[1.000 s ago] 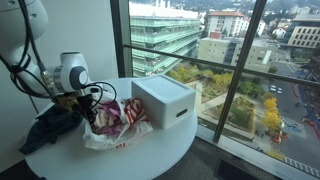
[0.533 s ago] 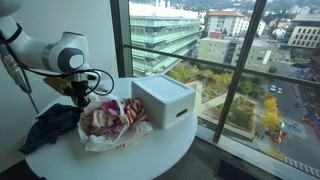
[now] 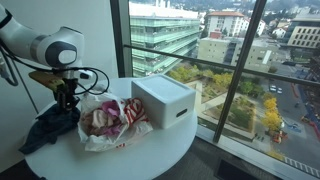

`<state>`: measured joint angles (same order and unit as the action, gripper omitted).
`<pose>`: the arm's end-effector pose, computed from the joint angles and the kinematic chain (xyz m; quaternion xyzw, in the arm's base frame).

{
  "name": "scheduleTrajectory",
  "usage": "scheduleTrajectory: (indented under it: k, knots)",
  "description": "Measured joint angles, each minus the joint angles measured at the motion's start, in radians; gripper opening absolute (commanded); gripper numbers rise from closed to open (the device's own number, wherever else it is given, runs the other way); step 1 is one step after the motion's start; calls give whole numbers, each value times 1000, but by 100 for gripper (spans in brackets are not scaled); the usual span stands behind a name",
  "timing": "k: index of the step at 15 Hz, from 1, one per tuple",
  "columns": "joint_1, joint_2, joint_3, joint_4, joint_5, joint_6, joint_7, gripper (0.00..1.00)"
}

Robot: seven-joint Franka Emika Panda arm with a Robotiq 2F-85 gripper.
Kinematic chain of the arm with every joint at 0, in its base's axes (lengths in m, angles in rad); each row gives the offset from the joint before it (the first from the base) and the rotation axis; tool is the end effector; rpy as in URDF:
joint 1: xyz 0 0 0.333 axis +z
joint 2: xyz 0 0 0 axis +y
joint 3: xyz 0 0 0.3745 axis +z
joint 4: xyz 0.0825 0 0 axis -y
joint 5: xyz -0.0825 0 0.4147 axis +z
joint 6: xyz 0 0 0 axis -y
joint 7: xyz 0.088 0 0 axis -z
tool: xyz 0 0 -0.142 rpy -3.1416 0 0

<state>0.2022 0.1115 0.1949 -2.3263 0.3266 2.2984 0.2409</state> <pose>0.4775 0.2173 0.2834 -0.9891 0.0390 0.1044 0.0965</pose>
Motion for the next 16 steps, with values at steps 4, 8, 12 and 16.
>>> scheduleTrajectory:
  k: [4,8,12,16]
  knots:
    - [82,12,71,-43,-103,94,9,93]
    - [170,70,106,-49,-254,279,94,100]
    - [260,176,43,-48,-490,527,265,100]
    - [460,277,-197,-16,-844,654,505,100]
